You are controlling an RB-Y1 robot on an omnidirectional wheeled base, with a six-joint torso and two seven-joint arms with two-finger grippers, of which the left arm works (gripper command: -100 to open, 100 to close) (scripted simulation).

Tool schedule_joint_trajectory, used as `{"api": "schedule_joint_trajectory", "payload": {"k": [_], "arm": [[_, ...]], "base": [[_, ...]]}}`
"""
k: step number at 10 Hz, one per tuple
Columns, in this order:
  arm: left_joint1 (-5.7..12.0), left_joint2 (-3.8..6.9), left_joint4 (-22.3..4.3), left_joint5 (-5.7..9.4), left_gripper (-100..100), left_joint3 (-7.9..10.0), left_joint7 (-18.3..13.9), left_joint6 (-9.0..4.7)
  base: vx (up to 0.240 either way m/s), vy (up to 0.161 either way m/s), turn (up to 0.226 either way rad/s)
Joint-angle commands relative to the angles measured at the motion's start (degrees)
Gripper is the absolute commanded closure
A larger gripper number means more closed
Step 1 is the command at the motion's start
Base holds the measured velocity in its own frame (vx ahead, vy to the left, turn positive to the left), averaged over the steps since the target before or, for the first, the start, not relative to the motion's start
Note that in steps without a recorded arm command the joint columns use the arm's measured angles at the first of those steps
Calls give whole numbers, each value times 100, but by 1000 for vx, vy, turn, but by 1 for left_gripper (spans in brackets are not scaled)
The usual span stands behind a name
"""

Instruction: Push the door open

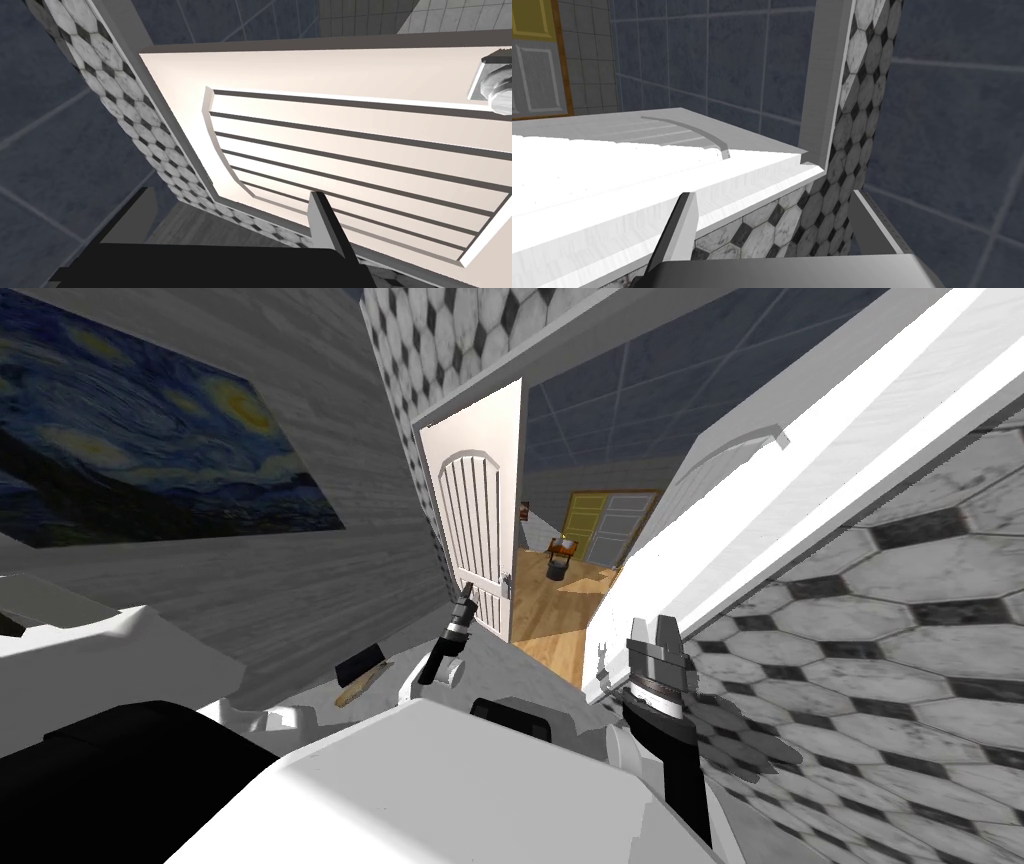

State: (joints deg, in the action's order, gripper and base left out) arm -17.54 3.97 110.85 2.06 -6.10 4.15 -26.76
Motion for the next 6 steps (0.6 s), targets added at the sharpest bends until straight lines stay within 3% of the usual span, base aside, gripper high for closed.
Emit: {"api": "schedule_joint_trajectory", "payload": {"k": [1, 6], "arm": [[119, 22, -286, -1, -100, -49, -46, 53], [510, 42, -1140, -10, -100, -200, -179, 327]], "base": [[84, 111, -89], [85, 112, -86]]}}
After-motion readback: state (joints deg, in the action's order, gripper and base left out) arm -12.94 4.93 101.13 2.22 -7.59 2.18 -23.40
